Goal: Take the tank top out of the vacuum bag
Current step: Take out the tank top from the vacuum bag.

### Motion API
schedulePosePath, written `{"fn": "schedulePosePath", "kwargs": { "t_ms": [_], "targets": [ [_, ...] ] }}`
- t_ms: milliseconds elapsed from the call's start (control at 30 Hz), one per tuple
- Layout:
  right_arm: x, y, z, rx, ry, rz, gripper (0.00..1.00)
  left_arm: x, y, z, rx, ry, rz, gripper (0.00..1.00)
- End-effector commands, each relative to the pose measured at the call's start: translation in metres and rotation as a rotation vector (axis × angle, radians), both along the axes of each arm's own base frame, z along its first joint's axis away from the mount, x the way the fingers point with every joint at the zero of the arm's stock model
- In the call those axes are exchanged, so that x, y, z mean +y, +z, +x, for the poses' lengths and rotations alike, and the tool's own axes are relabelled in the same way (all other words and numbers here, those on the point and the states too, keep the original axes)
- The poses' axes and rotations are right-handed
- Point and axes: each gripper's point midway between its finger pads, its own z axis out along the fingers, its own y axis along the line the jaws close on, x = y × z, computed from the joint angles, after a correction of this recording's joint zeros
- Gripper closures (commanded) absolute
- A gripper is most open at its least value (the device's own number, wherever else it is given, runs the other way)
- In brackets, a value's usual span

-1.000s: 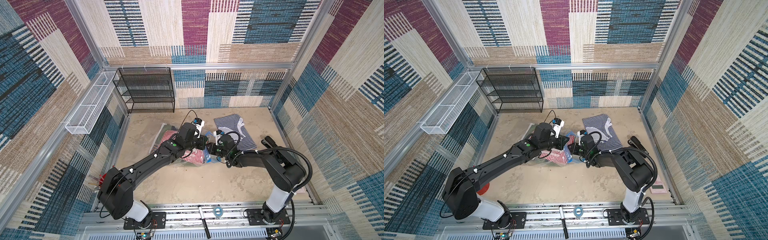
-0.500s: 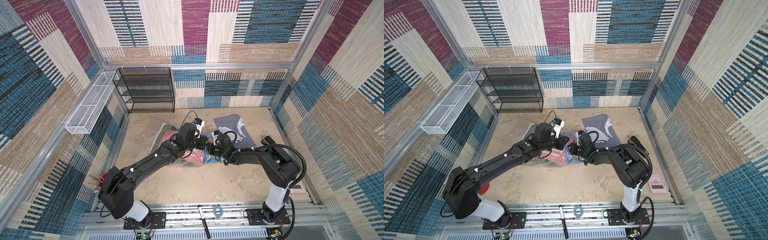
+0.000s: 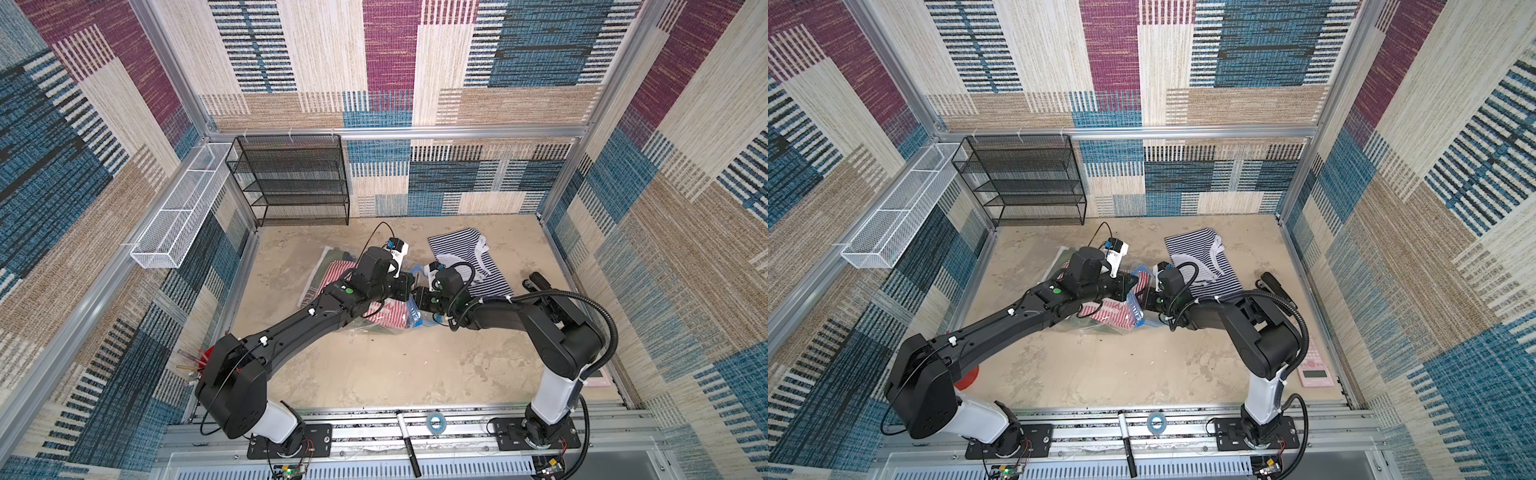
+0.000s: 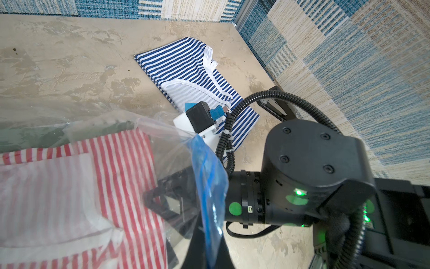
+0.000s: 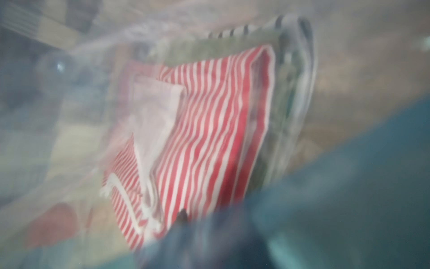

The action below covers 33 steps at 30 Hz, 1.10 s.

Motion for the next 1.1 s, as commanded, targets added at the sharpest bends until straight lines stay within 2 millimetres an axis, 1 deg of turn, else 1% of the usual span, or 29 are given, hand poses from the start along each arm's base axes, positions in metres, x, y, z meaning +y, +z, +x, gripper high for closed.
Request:
{"fn": "schedulePosePath", "kwargs": {
  "t_ms": [0, 100, 267, 567, 733, 867, 1067],
  "targets": [
    [0.005, 0.004, 0.000, -0.014, 0.022, 0.007, 0.61, 0.000, 0.005, 0.001, -0.016, 0.002, -0.010, 1.00],
    [0.007, 0.006, 0.000, -0.017, 0.024, 0.010, 0.61, 0.000, 0.004, 0.000, -0.013, 0.001, -0.013, 1.00],
    [0.012, 0.003, -0.003, -0.010, 0.040, 0.013, 0.62, 0.001, 0.004, -0.001, -0.013, 0.002, -0.018, 1.00],
    [0.029, 0.026, -0.005, -0.058, 0.073, 0.034, 0.62, 0.003, 0.004, -0.004, -0.016, 0.005, -0.023, 1.00],
    [0.031, 0.036, -0.006, -0.080, 0.074, 0.019, 0.62, 0.004, 0.003, -0.004, -0.013, 0.005, -0.027, 1.00],
    [0.033, 0.036, -0.007, -0.077, 0.078, 0.018, 0.62, 0.004, 0.004, -0.006, -0.017, 0.004, -0.032, 1.00],
    [0.037, 0.018, -0.010, -0.026, 0.088, 0.026, 0.63, 0.007, 0.003, -0.008, -0.018, 0.008, -0.030, 1.00]
  ]
}}
